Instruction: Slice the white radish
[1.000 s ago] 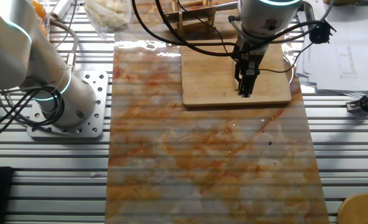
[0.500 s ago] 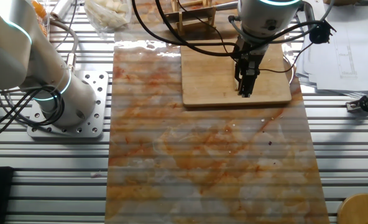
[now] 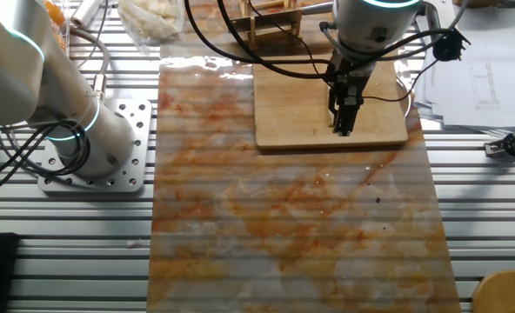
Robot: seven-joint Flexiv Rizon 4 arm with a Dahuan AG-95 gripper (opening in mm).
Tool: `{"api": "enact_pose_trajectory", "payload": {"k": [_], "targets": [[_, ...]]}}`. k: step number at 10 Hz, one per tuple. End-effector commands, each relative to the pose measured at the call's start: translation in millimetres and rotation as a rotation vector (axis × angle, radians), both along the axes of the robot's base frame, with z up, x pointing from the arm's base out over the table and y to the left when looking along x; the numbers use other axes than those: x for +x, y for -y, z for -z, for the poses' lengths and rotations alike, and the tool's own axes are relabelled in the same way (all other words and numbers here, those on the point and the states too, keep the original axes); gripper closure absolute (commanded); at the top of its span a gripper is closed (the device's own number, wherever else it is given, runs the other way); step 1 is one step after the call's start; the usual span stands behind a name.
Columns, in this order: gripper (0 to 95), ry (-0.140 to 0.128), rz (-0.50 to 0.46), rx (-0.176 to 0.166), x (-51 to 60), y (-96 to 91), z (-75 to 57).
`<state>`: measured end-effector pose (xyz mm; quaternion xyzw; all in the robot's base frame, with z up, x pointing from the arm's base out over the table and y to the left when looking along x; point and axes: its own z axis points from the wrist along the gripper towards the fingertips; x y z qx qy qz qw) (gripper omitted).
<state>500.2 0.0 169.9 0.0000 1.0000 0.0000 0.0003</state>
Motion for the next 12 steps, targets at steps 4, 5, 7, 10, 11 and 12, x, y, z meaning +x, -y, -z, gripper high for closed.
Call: {"api": "enact_pose_trajectory", "payload": {"k": [4,5,7,10,11,12], "targets": [[95.0,0.002,-0.044,0.002,-0.5,0.1,0.3],[95.0,0.002,-0.047,0.002,-0.5,0.1,0.3],[95.0,0.001,-0.048,0.002,-0.5,0.1,0.3],[95.0,-0.002,-0.063,0.019,-0.8,1.0,2.7],[95.0,-0.001,-0.065,0.024,-1.3,1.2,3.1],[95.0,-0.003,-0.068,0.053,-1.6,1.1,6.7]]}}
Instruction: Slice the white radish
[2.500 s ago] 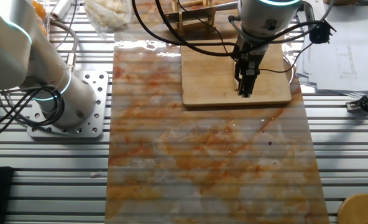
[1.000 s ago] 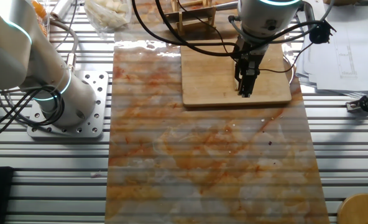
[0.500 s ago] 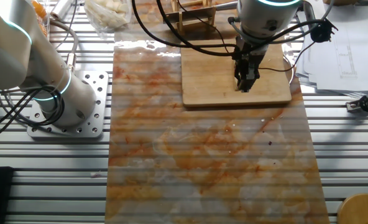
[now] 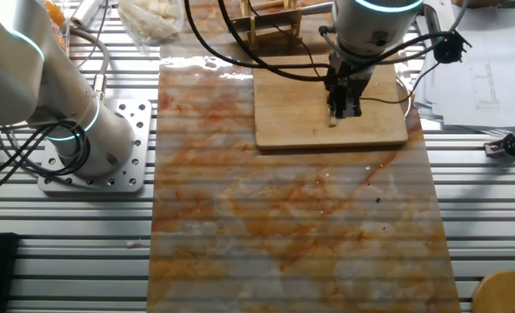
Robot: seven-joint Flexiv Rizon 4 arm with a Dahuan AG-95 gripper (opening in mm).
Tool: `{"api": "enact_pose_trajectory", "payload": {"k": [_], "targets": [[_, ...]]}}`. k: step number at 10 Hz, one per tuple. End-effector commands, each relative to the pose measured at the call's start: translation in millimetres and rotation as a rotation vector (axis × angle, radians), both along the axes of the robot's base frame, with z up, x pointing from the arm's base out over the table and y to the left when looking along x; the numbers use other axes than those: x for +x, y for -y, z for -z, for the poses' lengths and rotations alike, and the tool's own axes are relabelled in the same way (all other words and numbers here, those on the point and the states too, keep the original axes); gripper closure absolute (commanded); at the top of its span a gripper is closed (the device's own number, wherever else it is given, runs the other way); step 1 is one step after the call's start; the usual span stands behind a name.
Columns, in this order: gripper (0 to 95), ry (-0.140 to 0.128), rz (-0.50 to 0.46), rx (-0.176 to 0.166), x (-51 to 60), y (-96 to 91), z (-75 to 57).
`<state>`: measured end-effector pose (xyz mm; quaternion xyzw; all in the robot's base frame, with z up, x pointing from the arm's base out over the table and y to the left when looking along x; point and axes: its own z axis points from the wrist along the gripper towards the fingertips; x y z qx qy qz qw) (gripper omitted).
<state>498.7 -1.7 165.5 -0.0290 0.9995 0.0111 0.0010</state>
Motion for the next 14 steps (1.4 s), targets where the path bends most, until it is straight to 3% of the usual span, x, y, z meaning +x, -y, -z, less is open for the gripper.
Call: {"api": "enact_pose_trajectory", "payload": {"k": [1,2,3,5,7,14], "targets": [[95.0,-0.013,-0.007,0.014,3.3,-9.3,10.7],[95.0,-0.026,0.019,0.014,5.4,-26.0,18.4],[95.0,-0.039,0.036,0.014,6.3,-58.6,30.6],[95.0,-0.035,0.048,0.014,2.9,-88.5,39.1],[95.0,-0.032,0.031,0.005,9.1,-94.2,39.0],[95.0,-0.043,-0.123,-0.008,9.1,-94.2,38.9]]}}
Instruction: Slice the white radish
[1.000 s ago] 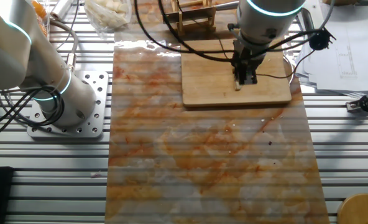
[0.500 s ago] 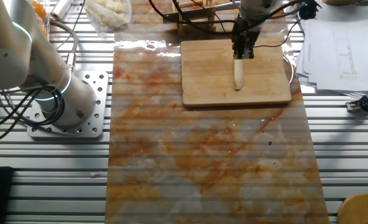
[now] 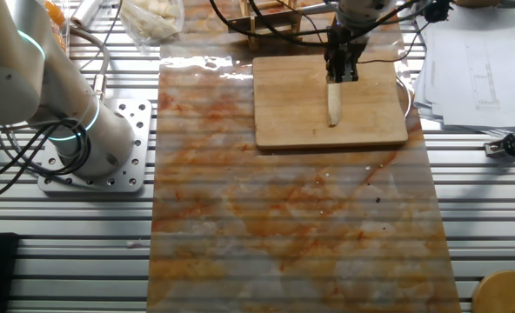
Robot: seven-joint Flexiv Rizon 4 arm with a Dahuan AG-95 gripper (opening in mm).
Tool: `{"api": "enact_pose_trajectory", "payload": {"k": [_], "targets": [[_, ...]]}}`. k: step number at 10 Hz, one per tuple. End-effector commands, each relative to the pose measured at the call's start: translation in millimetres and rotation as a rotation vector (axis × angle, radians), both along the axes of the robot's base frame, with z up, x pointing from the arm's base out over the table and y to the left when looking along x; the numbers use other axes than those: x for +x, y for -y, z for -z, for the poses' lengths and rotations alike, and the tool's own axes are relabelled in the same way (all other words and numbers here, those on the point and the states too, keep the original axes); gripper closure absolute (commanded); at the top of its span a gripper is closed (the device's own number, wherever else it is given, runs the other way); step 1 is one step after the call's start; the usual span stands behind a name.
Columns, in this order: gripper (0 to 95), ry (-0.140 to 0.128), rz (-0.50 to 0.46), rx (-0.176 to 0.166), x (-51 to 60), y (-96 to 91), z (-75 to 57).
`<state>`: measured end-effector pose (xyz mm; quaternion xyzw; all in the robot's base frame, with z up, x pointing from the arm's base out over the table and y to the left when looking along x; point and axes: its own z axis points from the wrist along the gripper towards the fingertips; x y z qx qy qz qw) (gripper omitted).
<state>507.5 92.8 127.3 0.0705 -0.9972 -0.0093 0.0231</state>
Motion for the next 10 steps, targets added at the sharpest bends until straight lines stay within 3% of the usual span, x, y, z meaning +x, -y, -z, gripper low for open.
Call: {"api": "enact_pose_trajectory", "payload": {"k": [1,3,4,7,8,9,10], "targets": [[95.0,0.002,-0.115,0.008,0.2,0.3,0.8],[95.0,-0.006,-0.142,0.012,0.2,0.3,0.8],[95.0,-0.032,-0.149,0.005,0.2,0.3,0.8],[95.0,-0.041,-0.18,0.034,0.2,0.3,0.8],[95.0,-0.045,-0.195,0.058,0.2,0.3,0.8],[95.0,-0.045,-0.195,0.058,0.2,0.3,0.8],[76.0,-0.079,-0.203,0.099,-6.6,-16.1,-14.2]]}}
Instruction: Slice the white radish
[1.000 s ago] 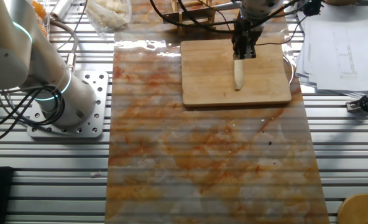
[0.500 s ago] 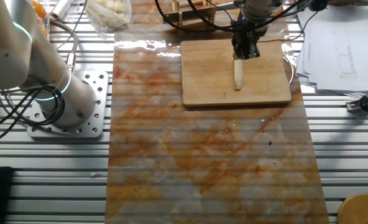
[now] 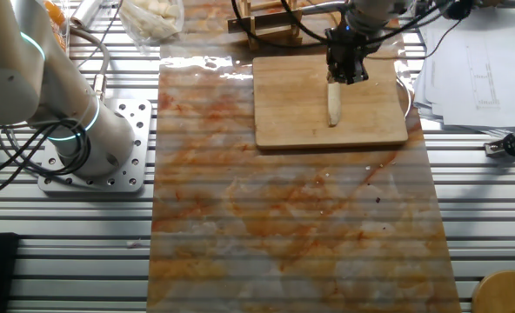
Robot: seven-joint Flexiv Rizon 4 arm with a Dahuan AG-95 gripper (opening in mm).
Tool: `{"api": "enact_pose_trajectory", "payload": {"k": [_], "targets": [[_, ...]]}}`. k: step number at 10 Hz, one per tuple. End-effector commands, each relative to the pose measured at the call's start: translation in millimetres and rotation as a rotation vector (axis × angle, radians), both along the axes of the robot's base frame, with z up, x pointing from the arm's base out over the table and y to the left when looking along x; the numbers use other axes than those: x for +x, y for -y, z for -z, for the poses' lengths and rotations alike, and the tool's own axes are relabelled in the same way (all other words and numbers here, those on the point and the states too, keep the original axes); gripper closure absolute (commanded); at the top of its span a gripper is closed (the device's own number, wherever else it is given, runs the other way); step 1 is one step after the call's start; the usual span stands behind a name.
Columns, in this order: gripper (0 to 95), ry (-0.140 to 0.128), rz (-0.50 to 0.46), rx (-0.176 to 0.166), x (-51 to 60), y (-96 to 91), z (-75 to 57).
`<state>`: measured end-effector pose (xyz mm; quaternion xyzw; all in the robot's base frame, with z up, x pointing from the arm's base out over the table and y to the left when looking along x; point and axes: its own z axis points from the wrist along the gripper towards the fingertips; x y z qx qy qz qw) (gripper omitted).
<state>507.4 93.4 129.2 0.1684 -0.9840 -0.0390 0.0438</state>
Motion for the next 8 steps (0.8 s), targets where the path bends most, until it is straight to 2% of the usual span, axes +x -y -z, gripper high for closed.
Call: {"api": "enact_pose_trajectory", "payload": {"k": [1,2,3,5,6,8], "targets": [[76.0,-0.066,0.002,0.046,-16.0,-38.9,-20.9],[76.0,-0.083,0.005,0.047,-25.4,-61.0,-25.9],[57.0,-0.095,0.009,0.044,-34.9,-81.4,-28.0],[57.0,-0.108,0.012,0.049,-47.8,-105.2,-25.3],[57.0,-0.118,0.023,0.057,-55.9,-120.6,-16.6],[57.0,-0.121,0.049,0.065,-66.7,-136.6,-4.4]]}}
